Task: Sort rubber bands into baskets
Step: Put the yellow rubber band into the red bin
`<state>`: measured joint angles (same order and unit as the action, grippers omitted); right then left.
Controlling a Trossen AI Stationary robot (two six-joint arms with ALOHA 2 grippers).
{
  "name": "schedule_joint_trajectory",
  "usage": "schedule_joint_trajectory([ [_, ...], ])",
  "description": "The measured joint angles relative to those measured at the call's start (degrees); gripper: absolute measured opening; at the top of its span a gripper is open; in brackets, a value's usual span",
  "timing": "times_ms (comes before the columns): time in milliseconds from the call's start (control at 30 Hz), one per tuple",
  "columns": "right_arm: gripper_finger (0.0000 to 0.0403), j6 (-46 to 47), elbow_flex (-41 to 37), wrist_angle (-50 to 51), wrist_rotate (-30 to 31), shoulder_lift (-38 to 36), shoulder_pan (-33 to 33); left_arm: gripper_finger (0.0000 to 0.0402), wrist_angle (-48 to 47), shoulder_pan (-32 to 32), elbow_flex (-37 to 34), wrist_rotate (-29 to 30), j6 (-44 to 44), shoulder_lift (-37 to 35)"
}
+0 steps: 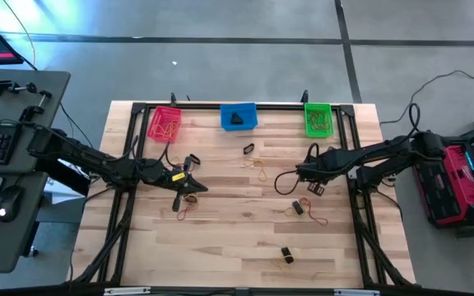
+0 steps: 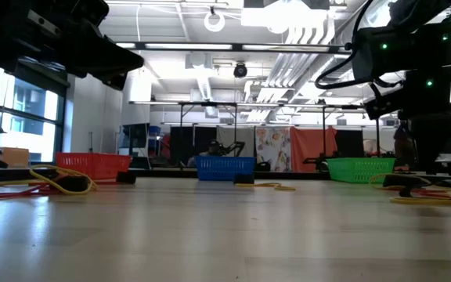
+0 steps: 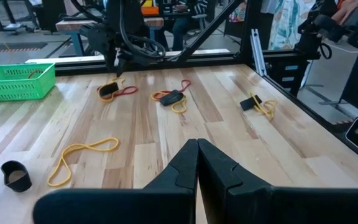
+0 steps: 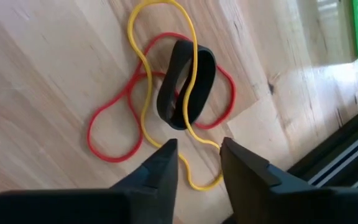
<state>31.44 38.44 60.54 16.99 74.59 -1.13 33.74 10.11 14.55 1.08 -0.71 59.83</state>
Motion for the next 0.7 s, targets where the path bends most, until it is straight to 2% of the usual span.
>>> schedule_joint_trajectory([
  [167, 0.0132, 0.0, 0.0, -0.1, 0.0, 0.0, 0.0, 0.0, 0.0, 0.1, 0.0, 0.0, 0.3, 0.0],
  [700, 0.0133, -4.7, 0.0, -3.5, -1.4, 0.7, 1.6, 0.0, -0.1, 0.1, 0.0, 0.0, -0.4, 0.0],
])
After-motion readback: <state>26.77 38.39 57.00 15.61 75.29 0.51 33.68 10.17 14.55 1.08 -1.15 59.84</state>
